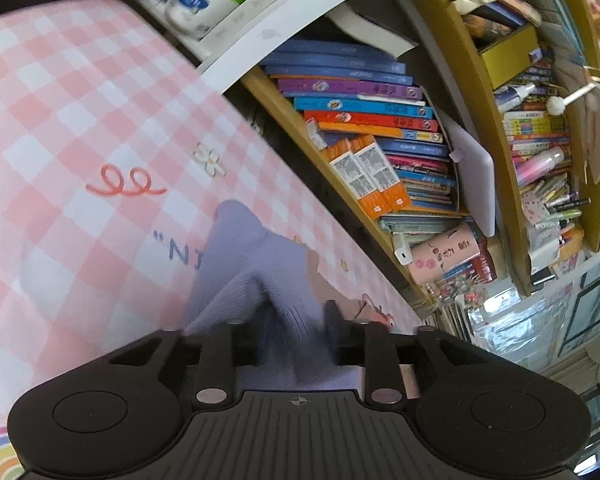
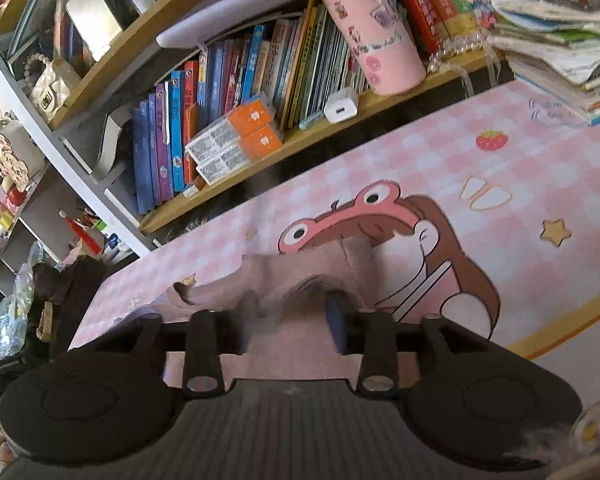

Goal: Fold clothes
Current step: 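Lower the folded hem onto the sweater and open both grippers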

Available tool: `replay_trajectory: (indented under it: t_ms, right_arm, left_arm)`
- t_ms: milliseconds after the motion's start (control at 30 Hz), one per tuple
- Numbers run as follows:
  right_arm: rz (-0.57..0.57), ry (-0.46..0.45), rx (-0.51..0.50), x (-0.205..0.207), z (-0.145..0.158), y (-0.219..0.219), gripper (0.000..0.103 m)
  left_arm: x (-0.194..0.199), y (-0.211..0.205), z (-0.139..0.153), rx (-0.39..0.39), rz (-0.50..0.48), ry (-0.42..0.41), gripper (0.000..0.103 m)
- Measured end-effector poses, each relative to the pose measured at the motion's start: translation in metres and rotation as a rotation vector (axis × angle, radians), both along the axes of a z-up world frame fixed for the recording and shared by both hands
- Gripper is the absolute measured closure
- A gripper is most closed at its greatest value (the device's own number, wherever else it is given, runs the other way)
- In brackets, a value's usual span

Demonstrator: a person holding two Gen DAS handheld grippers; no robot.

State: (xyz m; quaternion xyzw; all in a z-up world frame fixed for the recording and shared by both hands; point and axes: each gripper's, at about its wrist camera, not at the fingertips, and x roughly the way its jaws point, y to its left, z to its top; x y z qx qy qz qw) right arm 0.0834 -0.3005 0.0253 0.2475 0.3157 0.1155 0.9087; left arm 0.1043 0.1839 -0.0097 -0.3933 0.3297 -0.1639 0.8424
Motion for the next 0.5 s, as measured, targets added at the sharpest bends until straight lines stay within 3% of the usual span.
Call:
replay_trajectory:
  t_ms: [100,267,367,400,500]
  right_arm:
    - [-0.008,-0.034,-0.027,-0.006,0.009,-0.002,0.056]
    - [0.044,-0.097,-0.178,-0.024,0.02,0.01,0.058]
    - [0.084,-0.154,-0.317,-0.04,0.021,0.031,0.084]
    - [0.107,-0.169,-0.348,-0.045,0.02,0.038,0.089]
    - [0.183,-0.175,-0.392,-0.053,0.013,0.056,0.094]
  left_arm:
    - [-0.008,-0.001,0.017,0.051,-0.001,-0.064,0.055]
    - [-0.037,-0.015,0.047,0.216,-0.066,-0.233,0.06]
    - [-0.055,-0.049,0.057,0.452,-0.185,-0.303,0.089]
    - [-0.059,-0.062,0.056,0.521,-0.214,-0.306,0.09]
    - [-0.062,-0.082,0.046,0.565,-0.275,-0.28,0.09]
